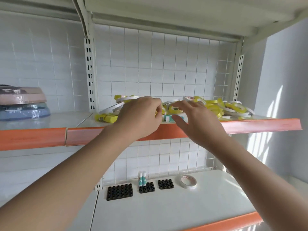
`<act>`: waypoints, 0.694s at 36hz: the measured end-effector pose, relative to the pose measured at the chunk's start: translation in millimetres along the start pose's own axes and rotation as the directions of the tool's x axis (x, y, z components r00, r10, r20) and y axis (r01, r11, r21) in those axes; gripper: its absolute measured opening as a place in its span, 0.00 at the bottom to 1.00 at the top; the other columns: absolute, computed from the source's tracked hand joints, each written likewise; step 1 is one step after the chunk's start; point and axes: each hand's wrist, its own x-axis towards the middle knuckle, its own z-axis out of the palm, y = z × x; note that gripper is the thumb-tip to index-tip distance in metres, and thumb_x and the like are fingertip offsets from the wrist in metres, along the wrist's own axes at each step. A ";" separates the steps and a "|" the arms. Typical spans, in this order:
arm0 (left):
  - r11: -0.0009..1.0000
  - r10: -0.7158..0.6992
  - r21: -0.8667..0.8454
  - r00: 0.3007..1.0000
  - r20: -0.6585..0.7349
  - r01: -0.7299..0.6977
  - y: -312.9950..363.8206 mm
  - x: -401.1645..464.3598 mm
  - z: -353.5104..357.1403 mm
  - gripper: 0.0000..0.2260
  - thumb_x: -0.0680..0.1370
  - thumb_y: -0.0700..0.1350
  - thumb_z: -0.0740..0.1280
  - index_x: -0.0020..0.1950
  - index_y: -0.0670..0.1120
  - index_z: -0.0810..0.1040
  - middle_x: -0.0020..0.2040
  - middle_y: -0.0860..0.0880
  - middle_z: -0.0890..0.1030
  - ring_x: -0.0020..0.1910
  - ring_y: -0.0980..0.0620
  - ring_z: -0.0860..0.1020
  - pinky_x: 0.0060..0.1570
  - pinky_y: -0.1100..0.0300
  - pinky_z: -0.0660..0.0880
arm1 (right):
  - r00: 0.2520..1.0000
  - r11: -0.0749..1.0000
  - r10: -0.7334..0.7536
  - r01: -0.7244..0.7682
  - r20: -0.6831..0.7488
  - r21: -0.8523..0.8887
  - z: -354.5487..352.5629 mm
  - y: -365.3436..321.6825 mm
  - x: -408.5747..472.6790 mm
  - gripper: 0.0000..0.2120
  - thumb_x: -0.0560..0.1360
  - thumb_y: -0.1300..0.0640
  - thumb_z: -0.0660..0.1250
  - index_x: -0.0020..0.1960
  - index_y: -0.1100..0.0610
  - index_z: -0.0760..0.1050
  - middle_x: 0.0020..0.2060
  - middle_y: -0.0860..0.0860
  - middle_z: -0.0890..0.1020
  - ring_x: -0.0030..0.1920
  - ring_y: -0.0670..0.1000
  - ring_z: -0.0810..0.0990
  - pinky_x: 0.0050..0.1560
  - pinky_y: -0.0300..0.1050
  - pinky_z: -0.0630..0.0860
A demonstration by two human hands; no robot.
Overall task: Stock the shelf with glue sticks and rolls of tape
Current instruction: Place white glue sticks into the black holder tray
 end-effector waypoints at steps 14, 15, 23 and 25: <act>0.998 -0.017 0.060 0.934 0.357 -0.004 27.9 57.9 49.1 0.12 0.78 0.49 0.60 0.57 0.50 0.79 0.52 0.48 0.80 0.51 0.45 0.76 0.50 0.52 0.76 | 0.900 0.992 -0.049 -0.007 0.432 0.126 16.0 72.5 52.5 0.14 0.77 0.49 0.68 0.60 0.52 0.79 0.51 0.47 0.82 0.44 0.46 0.74 0.47 0.41 0.70; 0.999 -0.022 0.052 0.917 0.399 0.001 28.2 59.3 50.9 0.12 0.79 0.49 0.59 0.57 0.50 0.79 0.52 0.47 0.79 0.50 0.46 0.76 0.48 0.53 0.76 | 0.899 0.990 -0.063 0.002 0.433 0.141 17.0 73.9 54.1 0.13 0.77 0.49 0.67 0.60 0.52 0.80 0.51 0.47 0.81 0.43 0.46 0.73 0.45 0.39 0.69; 1.000 -0.025 0.018 0.894 0.447 0.019 24.0 67.1 54.3 0.09 0.78 0.50 0.62 0.42 0.48 0.77 0.39 0.51 0.70 0.47 0.49 0.69 0.44 0.57 0.68 | 0.904 0.994 -0.087 0.048 0.419 0.102 24.8 78.2 61.8 0.13 0.82 0.57 0.59 0.62 0.54 0.79 0.57 0.53 0.79 0.53 0.52 0.77 0.52 0.41 0.71; 0.999 -0.032 0.014 0.898 0.439 0.029 20.2 67.7 53.1 0.05 0.78 0.50 0.64 0.44 0.51 0.77 0.45 0.51 0.70 0.51 0.50 0.68 0.50 0.57 0.68 | 0.890 0.997 -0.079 0.062 0.448 0.053 26.7 77.1 63.6 0.13 0.82 0.56 0.59 0.62 0.53 0.79 0.58 0.53 0.77 0.56 0.53 0.77 0.54 0.44 0.72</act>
